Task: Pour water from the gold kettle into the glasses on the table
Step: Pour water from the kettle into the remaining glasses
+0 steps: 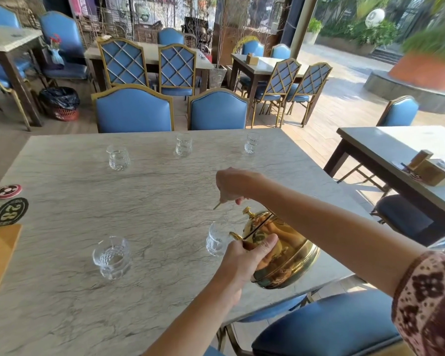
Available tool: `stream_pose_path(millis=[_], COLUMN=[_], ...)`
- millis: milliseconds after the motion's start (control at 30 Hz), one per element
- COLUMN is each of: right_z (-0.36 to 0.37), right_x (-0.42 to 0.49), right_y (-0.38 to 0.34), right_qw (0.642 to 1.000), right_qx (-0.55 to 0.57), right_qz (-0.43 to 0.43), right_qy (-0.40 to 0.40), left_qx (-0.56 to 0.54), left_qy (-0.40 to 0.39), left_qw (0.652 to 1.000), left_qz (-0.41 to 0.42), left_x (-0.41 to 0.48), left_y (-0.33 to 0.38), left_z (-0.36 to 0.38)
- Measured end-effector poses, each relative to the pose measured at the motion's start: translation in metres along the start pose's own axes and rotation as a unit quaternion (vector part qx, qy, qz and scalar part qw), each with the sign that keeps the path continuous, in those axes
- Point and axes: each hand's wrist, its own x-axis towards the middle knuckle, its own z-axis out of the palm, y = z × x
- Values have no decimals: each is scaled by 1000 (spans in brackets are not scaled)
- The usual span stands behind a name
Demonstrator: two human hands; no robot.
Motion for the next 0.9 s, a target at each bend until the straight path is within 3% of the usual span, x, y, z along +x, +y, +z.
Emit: stream_pose_path(millis=[900], right_z=[2], right_x=[1], right_y=[3], right_qw=[999], right_qx=[32], right_qz=[30], right_qy=[16], left_qx=[56], left_qy=[-1], left_qw=[998], left_qz=[3], left_x=[1], left_y=[-3], left_z=[-3])
